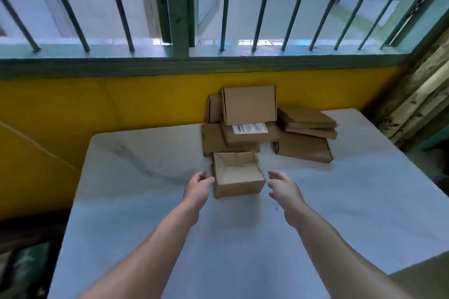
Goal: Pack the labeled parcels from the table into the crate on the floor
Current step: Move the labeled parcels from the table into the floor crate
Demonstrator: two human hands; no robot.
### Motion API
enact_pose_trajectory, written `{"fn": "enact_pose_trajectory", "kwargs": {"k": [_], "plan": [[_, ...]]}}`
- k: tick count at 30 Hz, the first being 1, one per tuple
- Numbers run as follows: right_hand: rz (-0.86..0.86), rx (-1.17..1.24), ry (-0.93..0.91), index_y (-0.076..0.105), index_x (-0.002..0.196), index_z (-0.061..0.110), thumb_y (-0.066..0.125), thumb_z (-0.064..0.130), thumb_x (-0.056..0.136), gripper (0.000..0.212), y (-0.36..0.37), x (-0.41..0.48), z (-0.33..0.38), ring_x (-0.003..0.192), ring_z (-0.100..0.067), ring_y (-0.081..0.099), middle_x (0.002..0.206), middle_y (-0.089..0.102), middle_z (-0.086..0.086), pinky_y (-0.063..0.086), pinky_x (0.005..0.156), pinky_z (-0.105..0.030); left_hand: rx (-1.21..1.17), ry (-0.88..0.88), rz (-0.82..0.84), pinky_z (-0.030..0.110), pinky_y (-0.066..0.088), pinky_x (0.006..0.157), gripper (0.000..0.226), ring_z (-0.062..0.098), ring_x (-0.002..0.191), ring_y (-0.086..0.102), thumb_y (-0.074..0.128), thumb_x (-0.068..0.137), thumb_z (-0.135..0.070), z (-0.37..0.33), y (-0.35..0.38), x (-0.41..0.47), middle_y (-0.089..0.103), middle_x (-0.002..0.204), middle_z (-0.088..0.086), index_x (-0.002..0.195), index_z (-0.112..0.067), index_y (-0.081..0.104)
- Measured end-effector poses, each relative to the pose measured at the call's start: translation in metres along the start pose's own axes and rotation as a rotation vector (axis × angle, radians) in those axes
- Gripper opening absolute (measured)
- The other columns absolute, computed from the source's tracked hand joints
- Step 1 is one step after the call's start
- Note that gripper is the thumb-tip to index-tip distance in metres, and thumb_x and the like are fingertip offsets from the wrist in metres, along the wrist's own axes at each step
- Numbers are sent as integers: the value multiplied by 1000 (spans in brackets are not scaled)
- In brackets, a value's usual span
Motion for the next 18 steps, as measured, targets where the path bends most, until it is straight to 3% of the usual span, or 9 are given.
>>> {"fn": "enact_pose_trajectory", "kwargs": {"k": [3, 6, 9, 11, 13, 15, 18], "plan": [[64, -38, 48, 47, 143, 21, 46, 20, 99, 44, -5, 37, 4, 126, -28, 48, 144, 48, -2, 42, 103, -42, 26, -30, -24, 41, 41, 108, 48, 24, 125, 51, 56, 97, -23, 0, 18, 2, 53, 137, 5, 143, -13, 46], [183, -68, 87, 42, 146, 22, 47, 21, 98, 48, -4, 63, 0, 124, -28, 47, 142, 48, -2, 41, 100, -42, 20, -50, -40, 34, 47, 94, 33, 19, 115, 57, 57, 96, -24, -2, 38, -4, 60, 134, 3, 129, -24, 57], [274, -48, 87, 43, 146, 17, 47, 19, 98, 48, -2, 85, -1, 117, -25, 49, 130, 52, -4, 43, 101, -39, -26, -89, -102, 41, 40, 109, 61, 26, 128, 50, 60, 95, -27, 0, 51, -5, 48, 147, 9, 150, -18, 34], [308, -35, 103, 37, 149, 17, 47, 18, 98, 52, -3, 93, -4, 126, -27, 47, 141, 47, -7, 41, 107, -42, -56, -99, -107, 41, 40, 110, 64, 24, 128, 51, 58, 96, -31, 1, 58, -9, 48, 146, 4, 153, -18, 31], [329, -4, 96, 36, 149, 17, 47, 14, 97, 53, -8, 94, -8, 131, -29, 45, 147, 44, -7, 39, 110, -46, -103, -51, -132, 30, 48, 96, 47, 14, 115, 59, 54, 98, -31, -1, 61, -16, 60, 129, -5, 143, -19, 48], [333, 70, 21, 44, 144, 15, 45, 7, 96, 49, -13, 94, -5, 126, -27, 49, 142, 51, -7, 41, 108, -43, -211, 15, -219, 24, 48, 85, 27, 9, 103, 62, 51, 100, -30, -6, 55, -26, 67, 115, -3, 123, -18, 61], [327, 245, -80, 58, 130, 16, 41, -1, 97, 42, -25, 84, 3, 115, -18, 58, 128, 63, -3, 46, 95, -31, -336, 83, -289, 21, 46, 76, 27, 6, 95, 64, 44, 103, -32, -12, 48, -39, 71, 108, -3, 110, -14, 63]]}}
Point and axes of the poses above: each hand's wrist, its own x-axis towards the middle knuckle, its own y-axis out of the palm, z = x × y, the point moved 7 cm from there along x, towards the middle knuckle
